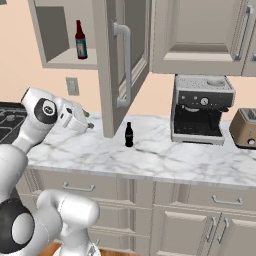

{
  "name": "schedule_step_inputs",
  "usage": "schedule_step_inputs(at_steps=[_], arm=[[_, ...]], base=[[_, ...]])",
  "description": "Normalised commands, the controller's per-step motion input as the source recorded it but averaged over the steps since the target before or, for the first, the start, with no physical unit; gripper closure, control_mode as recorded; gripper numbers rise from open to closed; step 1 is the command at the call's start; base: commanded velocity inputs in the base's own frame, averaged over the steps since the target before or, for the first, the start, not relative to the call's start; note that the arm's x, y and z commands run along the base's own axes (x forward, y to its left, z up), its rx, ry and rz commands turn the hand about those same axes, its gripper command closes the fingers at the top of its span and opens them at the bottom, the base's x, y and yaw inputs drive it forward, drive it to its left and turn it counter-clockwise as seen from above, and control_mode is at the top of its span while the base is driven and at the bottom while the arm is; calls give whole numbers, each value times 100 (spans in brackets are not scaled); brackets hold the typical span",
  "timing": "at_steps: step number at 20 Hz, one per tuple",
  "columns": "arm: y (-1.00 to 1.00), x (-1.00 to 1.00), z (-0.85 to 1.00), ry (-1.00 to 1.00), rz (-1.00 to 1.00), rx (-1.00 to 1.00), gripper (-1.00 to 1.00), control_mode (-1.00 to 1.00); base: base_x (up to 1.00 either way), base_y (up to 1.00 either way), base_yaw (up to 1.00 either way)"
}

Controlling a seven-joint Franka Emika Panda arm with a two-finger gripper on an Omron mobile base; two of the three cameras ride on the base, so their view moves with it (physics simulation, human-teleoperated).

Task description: Sort all alcoholic drinks to one cabinet, and non-alcoholic drinks to the other.

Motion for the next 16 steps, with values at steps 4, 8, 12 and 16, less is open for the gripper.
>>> schedule_step_inputs(at_steps=[4,8,12,16], arm=[[-1,47,-5,2,-13,-2,-100,-100],[0,33,-19,0,-15,-4,-100,-100],[0,33,-17,0,-16,-4,-100,-100],[-3,35,-14,0,-14,-2,-100,-100]], base=[[0,0,0],[0,0,0],[0,0,0],[0,0,0]])
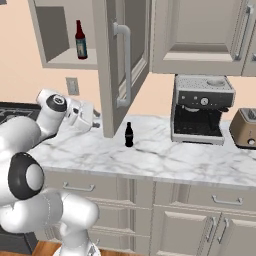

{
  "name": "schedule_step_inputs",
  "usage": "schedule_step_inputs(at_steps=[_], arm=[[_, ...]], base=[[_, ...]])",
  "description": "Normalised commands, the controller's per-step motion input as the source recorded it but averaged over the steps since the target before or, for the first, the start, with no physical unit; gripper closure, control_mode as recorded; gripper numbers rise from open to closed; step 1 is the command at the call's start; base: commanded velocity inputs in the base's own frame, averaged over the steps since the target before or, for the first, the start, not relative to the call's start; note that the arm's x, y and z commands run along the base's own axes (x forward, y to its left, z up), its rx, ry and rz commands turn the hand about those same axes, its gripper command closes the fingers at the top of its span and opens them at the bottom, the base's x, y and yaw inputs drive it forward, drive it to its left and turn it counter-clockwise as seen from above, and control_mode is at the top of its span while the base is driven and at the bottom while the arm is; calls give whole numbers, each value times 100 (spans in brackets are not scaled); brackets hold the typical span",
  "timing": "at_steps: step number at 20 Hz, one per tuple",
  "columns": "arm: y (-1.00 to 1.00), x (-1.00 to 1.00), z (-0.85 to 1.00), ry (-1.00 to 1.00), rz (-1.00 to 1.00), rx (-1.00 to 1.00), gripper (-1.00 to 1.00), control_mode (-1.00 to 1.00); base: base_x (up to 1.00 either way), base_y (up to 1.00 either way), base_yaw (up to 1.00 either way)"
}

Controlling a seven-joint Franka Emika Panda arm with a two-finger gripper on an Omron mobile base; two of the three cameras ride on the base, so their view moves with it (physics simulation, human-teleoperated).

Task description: Sort all alcoholic drinks to one cabinet, and non-alcoholic drinks to the other.

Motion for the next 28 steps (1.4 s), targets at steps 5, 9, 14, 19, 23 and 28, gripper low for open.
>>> schedule_step_inputs(at_steps=[5,9,14,19,23,28], arm=[[-15,32,-16,2,-10,-1,-100,-100],[-27,13,-29,1,-5,0,-100,-100],[-23,5,-25,0,-3,0,-100,-100],[-15,6,-22,0,-3,0,-100,-100],[-5,2,-12,0,-2,-1,-100,-100],[0,3,-12,0,-2,-1,-100,-100]], base=[[0,0,0],[0,0,0],[0,0,0],[0,0,0],[0,0,0],[0,0,0]])
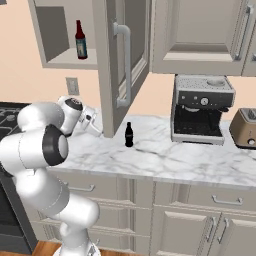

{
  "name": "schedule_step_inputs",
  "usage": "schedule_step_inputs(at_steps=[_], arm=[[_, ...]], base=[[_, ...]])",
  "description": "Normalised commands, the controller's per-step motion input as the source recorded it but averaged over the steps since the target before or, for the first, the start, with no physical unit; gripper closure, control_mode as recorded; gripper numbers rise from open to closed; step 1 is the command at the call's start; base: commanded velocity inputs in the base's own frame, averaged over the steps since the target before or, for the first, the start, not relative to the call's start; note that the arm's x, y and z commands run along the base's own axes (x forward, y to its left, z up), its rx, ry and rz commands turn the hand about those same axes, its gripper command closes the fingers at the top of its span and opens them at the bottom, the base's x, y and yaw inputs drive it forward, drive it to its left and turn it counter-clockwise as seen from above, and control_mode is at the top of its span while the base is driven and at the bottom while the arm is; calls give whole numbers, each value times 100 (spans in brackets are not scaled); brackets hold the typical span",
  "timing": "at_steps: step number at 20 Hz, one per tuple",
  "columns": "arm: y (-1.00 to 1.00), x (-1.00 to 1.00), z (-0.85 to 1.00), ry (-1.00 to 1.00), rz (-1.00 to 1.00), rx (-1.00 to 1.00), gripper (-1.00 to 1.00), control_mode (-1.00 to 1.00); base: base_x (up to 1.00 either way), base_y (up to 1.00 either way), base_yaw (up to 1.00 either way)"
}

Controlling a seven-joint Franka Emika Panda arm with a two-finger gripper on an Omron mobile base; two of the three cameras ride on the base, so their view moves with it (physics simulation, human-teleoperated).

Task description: Sort all alcoholic drinks to one cabinet, and non-alcoholic drinks to the other.

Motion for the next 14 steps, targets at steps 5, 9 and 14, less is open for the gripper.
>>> schedule_step_inputs(at_steps=[5,9,14], arm=[[0,7,-14,0,-3,-3,-100,-100],[0,9,-15,0,-3,-4,-100,-100],[0,13,-15,0,-2,-3,-100,-100]], base=[[0,0,0],[0,0,0],[0,0,0]])
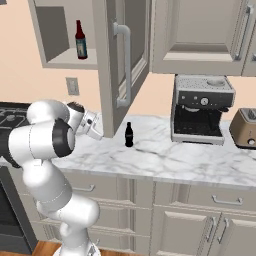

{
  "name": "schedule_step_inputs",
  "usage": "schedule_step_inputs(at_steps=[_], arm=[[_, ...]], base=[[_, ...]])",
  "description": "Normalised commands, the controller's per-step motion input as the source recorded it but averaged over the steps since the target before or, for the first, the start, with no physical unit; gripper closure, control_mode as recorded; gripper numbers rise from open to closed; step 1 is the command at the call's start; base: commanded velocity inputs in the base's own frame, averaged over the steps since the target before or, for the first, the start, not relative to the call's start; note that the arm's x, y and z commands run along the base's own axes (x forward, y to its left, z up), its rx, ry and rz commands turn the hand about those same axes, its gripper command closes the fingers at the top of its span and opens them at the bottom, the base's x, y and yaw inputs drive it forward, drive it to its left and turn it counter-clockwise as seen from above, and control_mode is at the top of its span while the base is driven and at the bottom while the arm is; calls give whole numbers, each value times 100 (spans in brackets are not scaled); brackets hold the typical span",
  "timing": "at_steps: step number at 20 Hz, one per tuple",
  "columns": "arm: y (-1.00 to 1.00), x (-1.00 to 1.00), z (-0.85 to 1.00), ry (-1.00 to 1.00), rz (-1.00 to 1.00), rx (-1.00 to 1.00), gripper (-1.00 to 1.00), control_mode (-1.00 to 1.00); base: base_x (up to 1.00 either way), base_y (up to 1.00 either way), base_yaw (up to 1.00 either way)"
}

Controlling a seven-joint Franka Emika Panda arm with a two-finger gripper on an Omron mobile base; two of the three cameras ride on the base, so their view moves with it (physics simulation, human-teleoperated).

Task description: Sort all alcoholic drinks to one cabinet, and non-alcoholic drinks to the other.

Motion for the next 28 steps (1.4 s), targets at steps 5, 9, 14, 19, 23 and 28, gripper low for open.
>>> schedule_step_inputs(at_steps=[5,9,14,19,23,28], arm=[[0,10,-8,0,-1,-2,-100,-100],[0,20,-3,0,-1,-2,-100,-100],[0,24,-5,0,-1,-2,-100,-100],[0,21,-8,0,0,-1,-100,-100],[-3,21,-16,0,0,-1,-100,-100],[-10,16,-16,0,0,-1,-100,-100]], base=[[0,0,0],[0,0,0],[0,0,0],[0,0,0],[0,0,0],[0,0,0]])
